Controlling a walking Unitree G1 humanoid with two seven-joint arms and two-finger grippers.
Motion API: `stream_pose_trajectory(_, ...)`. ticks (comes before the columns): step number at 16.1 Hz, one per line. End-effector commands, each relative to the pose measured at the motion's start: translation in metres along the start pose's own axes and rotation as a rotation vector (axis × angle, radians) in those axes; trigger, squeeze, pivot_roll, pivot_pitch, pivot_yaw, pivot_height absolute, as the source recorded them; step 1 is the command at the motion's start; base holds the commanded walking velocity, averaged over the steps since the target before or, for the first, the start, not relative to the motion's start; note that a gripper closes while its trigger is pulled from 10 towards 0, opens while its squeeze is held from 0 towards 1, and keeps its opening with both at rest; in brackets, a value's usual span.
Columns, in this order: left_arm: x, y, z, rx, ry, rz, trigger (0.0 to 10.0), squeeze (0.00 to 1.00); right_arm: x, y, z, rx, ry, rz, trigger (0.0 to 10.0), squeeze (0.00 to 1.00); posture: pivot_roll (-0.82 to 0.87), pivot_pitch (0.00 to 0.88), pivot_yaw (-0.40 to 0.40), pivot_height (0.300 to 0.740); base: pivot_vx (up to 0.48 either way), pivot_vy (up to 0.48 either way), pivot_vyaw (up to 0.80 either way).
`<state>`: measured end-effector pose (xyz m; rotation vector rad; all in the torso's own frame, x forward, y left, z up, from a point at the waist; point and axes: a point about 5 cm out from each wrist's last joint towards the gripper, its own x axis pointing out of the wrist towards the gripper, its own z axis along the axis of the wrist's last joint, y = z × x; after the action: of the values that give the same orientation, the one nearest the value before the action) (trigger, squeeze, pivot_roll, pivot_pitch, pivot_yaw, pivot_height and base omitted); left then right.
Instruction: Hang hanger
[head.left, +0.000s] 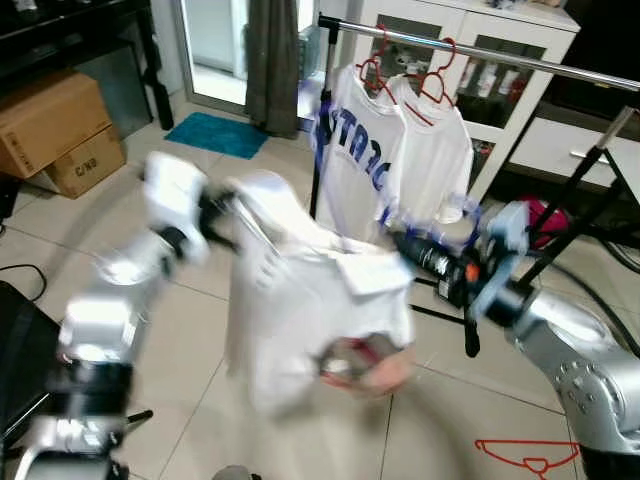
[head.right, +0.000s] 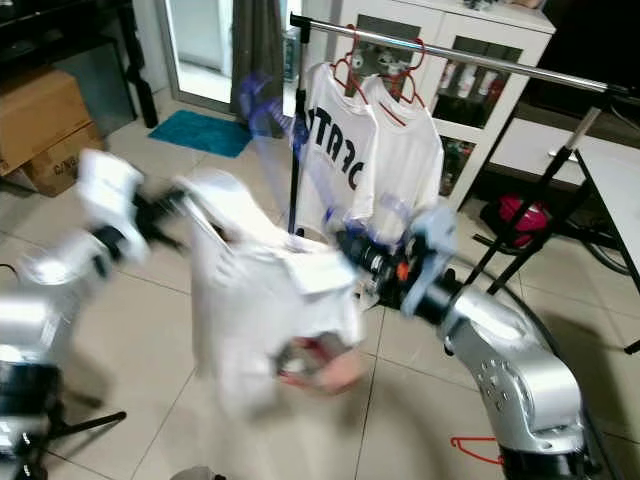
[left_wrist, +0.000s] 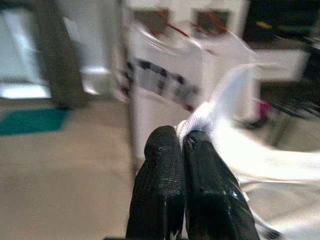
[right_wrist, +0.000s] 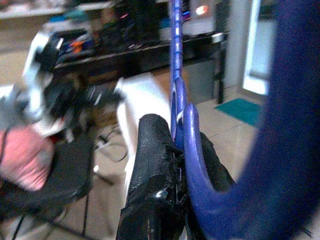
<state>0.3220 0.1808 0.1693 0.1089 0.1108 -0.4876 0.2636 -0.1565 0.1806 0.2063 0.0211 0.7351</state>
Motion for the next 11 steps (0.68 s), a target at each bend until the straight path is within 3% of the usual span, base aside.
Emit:
stream_pose_trajectory(1,0.002,-0.021,0.005,0.013,-0.012,-0.108,0.0,0.0,-0.001,-0.013,0.007,0.033,-0.068,-0.124,0.0,0.0,-0.05,0.0,-0.064,0.71,0.0,0.0,0.0)
stream_pose_trajectory(3,-0.001,-0.047,0.0,-0.003,-0.005,-0.24,0.0,0.0,0.002,-0.028,0.005,0.082,-0.122,-0.324,0.0,0.0,-0.04,0.0,-0.065,0.71,0.0,0.0,0.0)
stream_pose_trajectory(4,-0.003,-0.052,0.0,-0.008,-0.009,-0.264,0.0,0.0,0.001,-0.033,0.002,0.088,-0.122,-0.387,0.0,0.0,-0.04,0.0,-0.065,0.71,0.0,0.0,0.0)
stream_pose_trajectory(7,-0.014,-0.072,0.011,-0.06,-0.079,-0.391,0.0,0.0,0.004,-0.035,-0.009,0.051,-0.076,-0.457,0.0,0.0,-0.03,0.0,-0.059,0.71,0.0,0.0,0.0)
stream_pose_trajectory(9,-0.015,-0.067,0.01,-0.058,-0.074,-0.342,0.0,0.0,0.002,-0.038,-0.01,0.039,-0.076,-0.496,0.0,0.0,-0.03,0.0,-0.055,0.71,0.0,0.0,0.0)
stream_pose_trajectory(10,-0.016,-0.059,0.007,-0.05,-0.062,-0.264,0.0,0.0,0.0,-0.04,-0.012,0.002,-0.052,-0.538,4.4,0.0,-0.03,0.0,-0.055,0.71,0.0,0.0,0.0)
stream_pose_trajectory(11,-0.016,-0.054,0.005,-0.046,-0.053,-0.209,0.0,0.0,-0.001,-0.042,-0.013,-0.025,-0.035,-0.568,4.4,0.0,-0.03,0.0,-0.055,0.71,0.0,0.0,0.0)
